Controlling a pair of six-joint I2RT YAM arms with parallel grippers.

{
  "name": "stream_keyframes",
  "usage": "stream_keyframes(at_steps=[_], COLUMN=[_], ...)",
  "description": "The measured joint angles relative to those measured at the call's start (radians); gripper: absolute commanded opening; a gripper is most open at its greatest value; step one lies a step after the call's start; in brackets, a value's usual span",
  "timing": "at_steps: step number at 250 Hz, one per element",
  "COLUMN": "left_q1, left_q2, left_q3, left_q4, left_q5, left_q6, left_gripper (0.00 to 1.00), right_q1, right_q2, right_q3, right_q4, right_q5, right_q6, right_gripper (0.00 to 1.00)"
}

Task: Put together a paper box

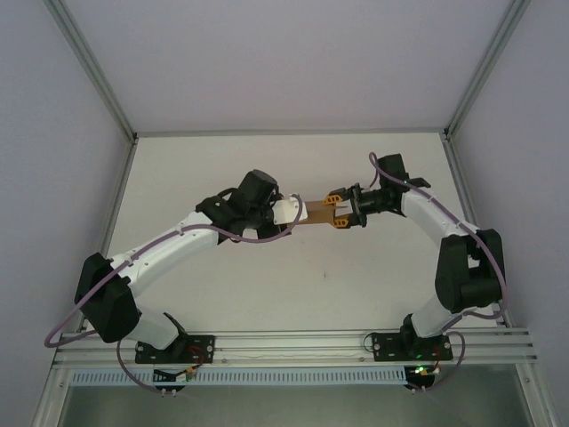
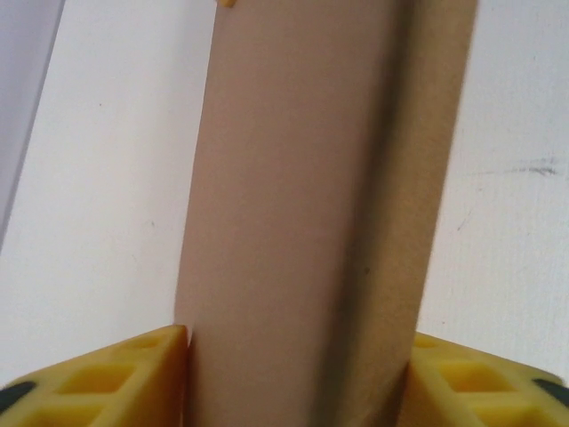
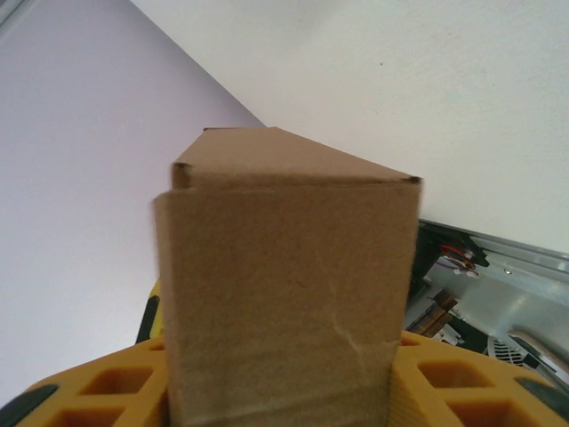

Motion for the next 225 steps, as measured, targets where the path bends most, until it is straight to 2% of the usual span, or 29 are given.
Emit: stream_keyframes(at_steps=[15, 33, 52, 61, 68, 71, 105, 138, 147, 154, 171, 194, 225], left_q1=[0.000, -0.001, -0.001, -0.001, -0.001, -0.001, -0.001, 0.007, 0.011, 0.016, 0.031, 0.058, 0.074], left_q2=[0.000, 0.000, 0.000, 0.000, 0.001, 0.001, 0.013, 0.042, 0.054, 0.066, 0.103, 0.178, 0.275], left_q3=[0.000, 0.000, 0.002, 0.005, 0.008, 0.009, 0.029, 0.049, 0.055, 0.060, 0.072, 0.101, 0.138], left_q4=[-0.003, -0.005, -0.012, -0.020, -0.024, -0.025, -0.062, -0.141, -0.170, -0.197, -0.246, -0.307, -0.359], left_q5=[0.011, 0.018, 0.019, 0.022, 0.024, 0.026, 0.026, 0.059, 0.078, 0.095, 0.126, 0.173, 0.203], left_q6=[0.007, 0.014, 0.013, 0.013, 0.013, 0.013, 0.013, 0.012, 0.012, 0.013, 0.006, -0.019, -0.045], left_gripper=[0.38, 0.33, 0.29, 0.28, 0.27, 0.27, 0.27, 0.27, 0.28, 0.32, 0.32, 0.31, 0.32], right_q1=[0.001, 0.002, 0.005, 0.005, 0.005, 0.005, -0.010, -0.047, -0.053, -0.060, -0.063, -0.064, -0.051], right_q2=[-0.005, -0.008, -0.020, -0.030, -0.039, -0.042, -0.092, -0.193, -0.248, -0.302, -0.452, -0.572, -0.528], right_q3=[-0.005, -0.013, -0.033, -0.045, -0.053, -0.056, -0.054, -0.040, -0.061, -0.089, -0.202, -0.319, -0.278], right_q4=[0.000, 0.004, 0.030, 0.047, 0.058, 0.063, 0.035, -0.008, 0.022, 0.059, 0.186, 0.298, 0.265], right_q5=[-0.004, -0.007, -0.006, -0.002, 0.005, 0.007, 0.118, 0.393, 0.469, 0.517, 0.620, 0.645, 0.545], right_q6=[0.000, 0.005, 0.010, 0.018, 0.027, 0.023, -0.048, -0.286, -0.363, -0.423, -0.525, -0.673, -0.883], right_gripper=[0.53, 0.65, 0.67, 0.78, 0.97, 1.00, 1.00, 1.00, 1.00, 1.00, 1.00, 1.00, 1.00])
